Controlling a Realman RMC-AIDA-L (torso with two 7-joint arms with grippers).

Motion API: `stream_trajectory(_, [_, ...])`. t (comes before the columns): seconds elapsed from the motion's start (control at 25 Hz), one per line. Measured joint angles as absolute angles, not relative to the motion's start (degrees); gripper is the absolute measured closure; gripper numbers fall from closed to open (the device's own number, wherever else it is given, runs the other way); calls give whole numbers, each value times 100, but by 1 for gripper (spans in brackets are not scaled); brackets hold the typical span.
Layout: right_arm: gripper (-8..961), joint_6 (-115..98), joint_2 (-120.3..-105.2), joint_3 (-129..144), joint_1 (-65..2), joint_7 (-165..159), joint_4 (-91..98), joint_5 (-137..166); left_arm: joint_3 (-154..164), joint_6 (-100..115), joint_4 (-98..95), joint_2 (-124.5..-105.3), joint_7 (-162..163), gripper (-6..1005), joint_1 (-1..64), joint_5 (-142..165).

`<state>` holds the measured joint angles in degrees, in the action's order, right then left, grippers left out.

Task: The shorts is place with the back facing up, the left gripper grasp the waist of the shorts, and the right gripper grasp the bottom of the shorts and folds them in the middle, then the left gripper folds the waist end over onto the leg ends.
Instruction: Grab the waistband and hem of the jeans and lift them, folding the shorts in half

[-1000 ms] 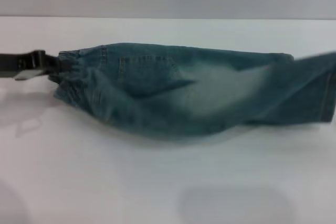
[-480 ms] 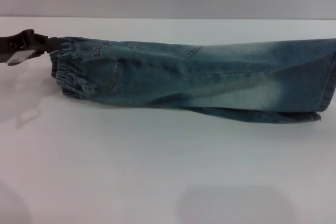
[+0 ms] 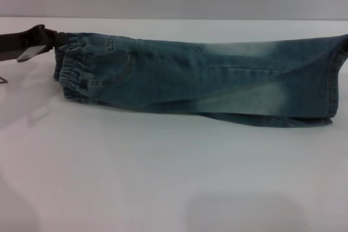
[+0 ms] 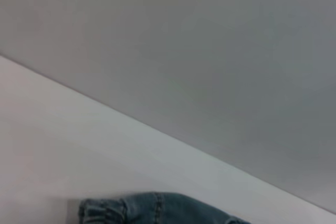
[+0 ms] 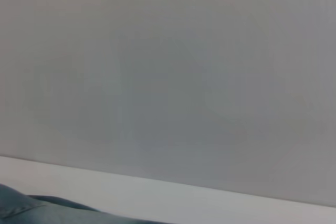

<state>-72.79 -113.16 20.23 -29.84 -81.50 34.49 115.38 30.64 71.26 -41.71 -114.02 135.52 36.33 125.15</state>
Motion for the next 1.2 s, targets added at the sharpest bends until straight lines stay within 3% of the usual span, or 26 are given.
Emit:
stream_trajectory(0.32, [953,-6455,-11369,2270,-3272,-8014,3178,11527,3190,6724,-4173,-11552,13474,908,3683,12515])
stream_trajectory(0.76, [954,-5367,-11605,2544,-3490,-7840,3123,11484,3461,6216,-4160,-11696,13275,905,3700,12512])
stream_trajectory(1.08, [901,-5045,-11656,2548,-3523,-7812,3111,11475,3463,5968,-4040,-11755,12807,904,3776,12367])
stream_trajectory(1.2, [839,-4925,-11676,2548,-3524,-7809,3090,11473,3463,5868,-3887,-11757,12591,903,3817,12171])
